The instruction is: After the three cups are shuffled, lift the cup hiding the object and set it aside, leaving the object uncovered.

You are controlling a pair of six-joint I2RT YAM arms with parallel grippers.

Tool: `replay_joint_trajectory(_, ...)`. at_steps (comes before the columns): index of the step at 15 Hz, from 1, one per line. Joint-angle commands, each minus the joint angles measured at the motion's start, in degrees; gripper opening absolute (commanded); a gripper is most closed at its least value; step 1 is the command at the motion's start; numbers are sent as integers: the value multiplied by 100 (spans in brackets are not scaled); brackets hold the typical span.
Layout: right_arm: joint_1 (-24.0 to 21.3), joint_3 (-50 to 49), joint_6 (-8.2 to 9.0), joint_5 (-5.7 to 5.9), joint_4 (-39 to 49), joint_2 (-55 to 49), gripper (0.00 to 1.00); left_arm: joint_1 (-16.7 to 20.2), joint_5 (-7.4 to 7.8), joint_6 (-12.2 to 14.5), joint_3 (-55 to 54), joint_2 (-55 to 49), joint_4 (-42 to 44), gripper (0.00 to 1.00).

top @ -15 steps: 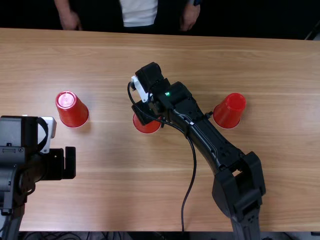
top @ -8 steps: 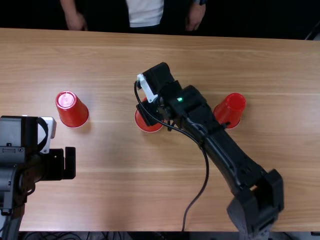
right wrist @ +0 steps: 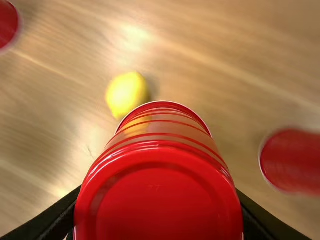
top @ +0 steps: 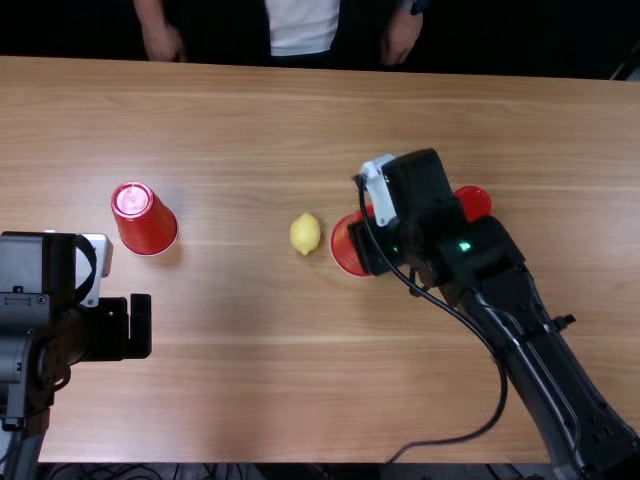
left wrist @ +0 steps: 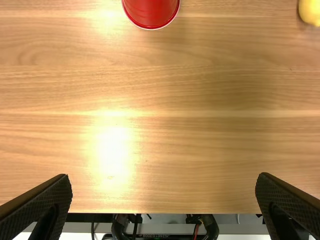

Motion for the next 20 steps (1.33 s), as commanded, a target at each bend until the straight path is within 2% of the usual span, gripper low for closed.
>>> replay_joint_trajectory(1, -45, -485, 24, 15, 19, -327, 0, -24, 34, -36, -74, -66, 4, 100)
replay_joint_trajectory(4, -151, -1223, 34, -17, 93, -503, 0, -41, 24, -47, -83, -75, -6, 100)
replay_joint_trajectory(7, -142, -1970, 34, -6, 1063, -574, 0, -50, -8, -58, -65, -119, -49, 100)
replay_joint_trajectory(10, -133, -2418, 34, -17, 1485, -574, 2, -50, -29, -58, -65, -224, -91, 100)
replay_joint_trajectory(11, -124, -2462, 45, -17, 1485, -565, 8, -50, -29, -68, -65, -233, -101, 100)
replay_joint_trajectory(12, -124, -2462, 45, -17, 1474, -565, 20, -41, -29, -68, -56, -233, -101, 100)
replay_joint_trajectory(13, -116, -2489, 34, -17, 1474, -565, 54, -50, -39, -68, -65, -251, -101, 100)
replay_joint_trajectory(14, -116, -2515, 34, -17, 1474, -565, 100, -50, -39, -68, -65, -295, -101, 100)
replay_joint_trajectory(17, -124, -2462, 34, -17, 1485, -626, 100, -33, -39, -68, -65, -312, -112, 100)
replay_joint_trajectory(20, -142, -2243, 34, -6, 1495, -1329, 100, -41, -39, -68, -65, -471, -112, 100)
